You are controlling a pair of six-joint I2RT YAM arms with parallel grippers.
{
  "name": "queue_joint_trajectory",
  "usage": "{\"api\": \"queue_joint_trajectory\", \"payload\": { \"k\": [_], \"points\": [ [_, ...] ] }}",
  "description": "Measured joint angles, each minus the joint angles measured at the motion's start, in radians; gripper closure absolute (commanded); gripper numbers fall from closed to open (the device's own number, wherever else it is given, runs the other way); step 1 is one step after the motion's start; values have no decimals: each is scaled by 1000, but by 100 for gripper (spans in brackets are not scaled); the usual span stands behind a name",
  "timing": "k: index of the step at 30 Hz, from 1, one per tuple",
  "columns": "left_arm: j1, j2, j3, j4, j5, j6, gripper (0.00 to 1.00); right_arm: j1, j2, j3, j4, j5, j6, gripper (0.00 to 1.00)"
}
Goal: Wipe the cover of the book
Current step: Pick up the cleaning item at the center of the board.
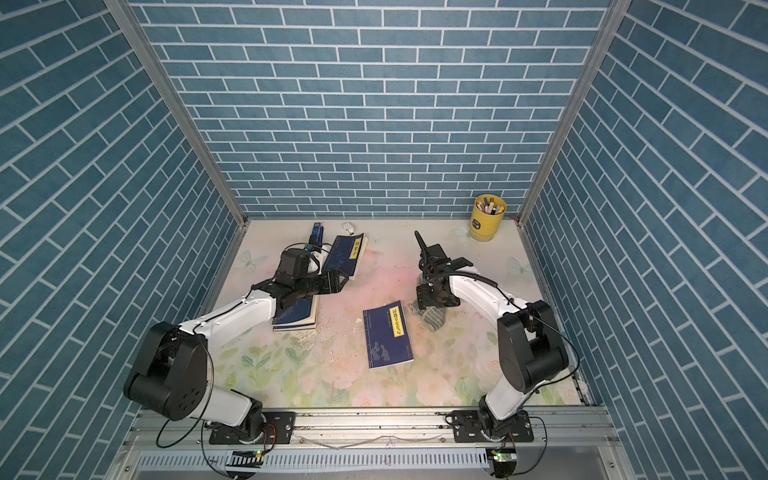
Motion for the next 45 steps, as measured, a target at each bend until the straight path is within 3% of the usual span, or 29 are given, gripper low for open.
{"api": "queue_joint_trajectory", "payload": {
  "k": [13,17,19,24,29,37,45],
  "points": [
    [-6,0,0,14,3,21,25,-42,189,87,15,-34,-88,21],
    [-7,0,0,14,2,25,25,-55,227,88,17,-36,-87,25],
    [-8,0,-3,15,3,24,25,-60,235,89,17,-38,-87,35],
    [-14,1,-7,17,1,24,25,-80,237,94,21,-45,-89,78],
    [-18,1,-7,22,-3,23,25,-87,233,93,27,-51,-82,97],
    [-19,1,-7,22,-30,19,23,-66,79,95,20,-72,-85,98],
    [-19,1,-2,14,-85,18,16,86,-23,188,3,-115,-84,97]
  ]
}}
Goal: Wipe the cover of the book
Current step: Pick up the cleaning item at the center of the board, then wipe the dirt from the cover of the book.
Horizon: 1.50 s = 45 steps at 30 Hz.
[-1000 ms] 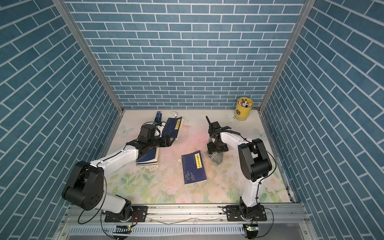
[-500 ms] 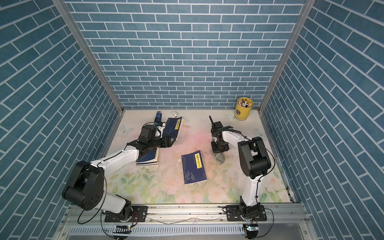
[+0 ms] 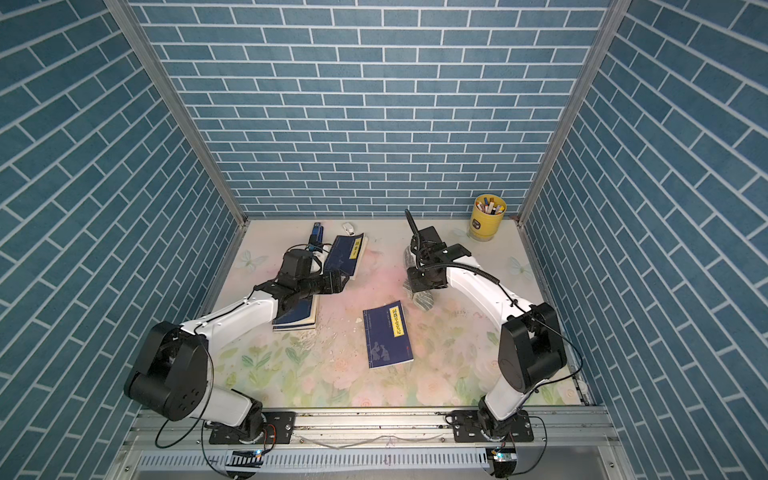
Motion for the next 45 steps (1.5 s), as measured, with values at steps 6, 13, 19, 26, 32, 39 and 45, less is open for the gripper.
{"api": "queue_joint_trajectory", "payload": {
  "k": [6,13,19,26,32,39,45],
  "points": [
    [0,-14,1,-5,-48,-8,7,81,36,-16,54,-69,34,98],
    [0,-89,-3,-7,-116,-11,0,99,170,-69,140,-114,72,99],
    [2,-98,-11,-12,-164,-13,0,106,208,-154,180,-125,90,100],
    [3,-98,-11,-49,-269,-19,0,157,119,-304,247,-126,146,100],
    [3,-98,-11,-65,-325,-39,0,236,-29,-478,265,-124,227,99],
    [3,-86,-11,-67,-314,-55,0,220,-13,-462,254,-128,252,100],
    [3,-85,-15,-51,-302,-71,0,126,197,-218,262,-133,217,100]
  ]
}}
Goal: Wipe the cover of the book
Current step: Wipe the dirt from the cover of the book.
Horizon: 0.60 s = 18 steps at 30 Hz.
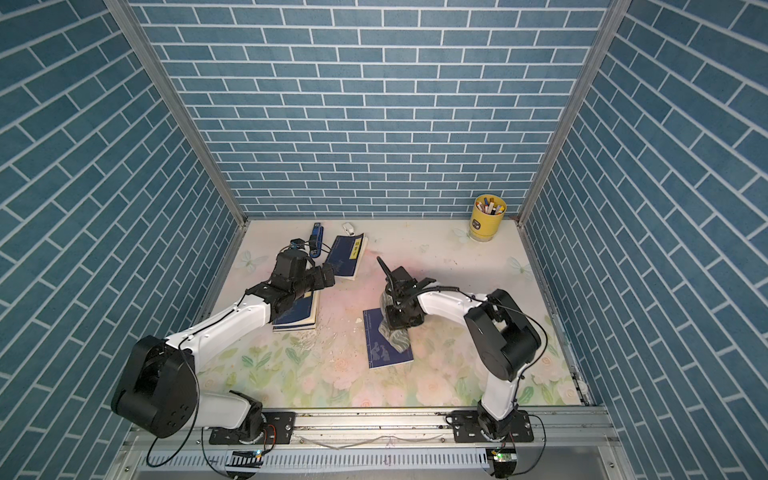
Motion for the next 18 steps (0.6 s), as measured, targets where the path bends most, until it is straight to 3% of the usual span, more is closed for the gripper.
{"api": "queue_joint_trajectory", "payload": {
  "k": [3,7,18],
  "points": [
    [0,-4,-18,6,-5,-14,0,-25,63,81,8,1,-14,100],
    [0,-22,-43,6,-14,-22,0,-15,55,66,24,28,-29,100],
    [1,-26,-42,21,-20,-29,0,139,-241,-325,179,118,82,100]
  ]
}}
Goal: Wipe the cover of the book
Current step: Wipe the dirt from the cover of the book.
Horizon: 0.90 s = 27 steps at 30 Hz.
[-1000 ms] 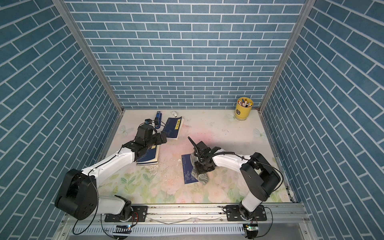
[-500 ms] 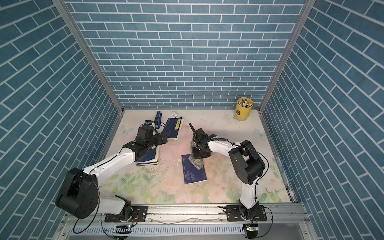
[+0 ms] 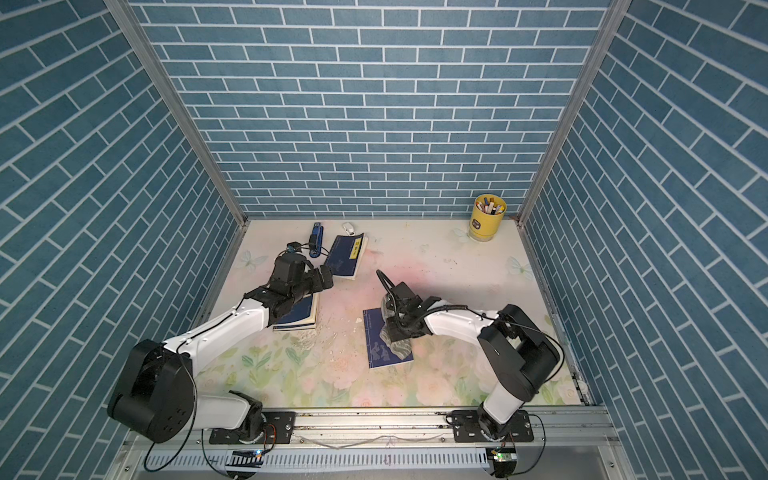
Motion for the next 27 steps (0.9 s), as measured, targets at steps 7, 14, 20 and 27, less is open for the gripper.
{"api": "queue_joint_trajectory", "payload": {
  "k": [7,14,20,27],
  "points": [
    [0,-7,0,0,-11,14,0,32,-60,-102,78,19,72,100],
    [1,-41,0,0,-19,19,0,55,-114,-168,127,16,102,100],
    [1,-39,0,0,-22,21,0,108,-193,-221,105,14,146,100],
    [1,-16,0,1,-20,21,0,127,-222,-226,53,13,172,100]
  ]
}}
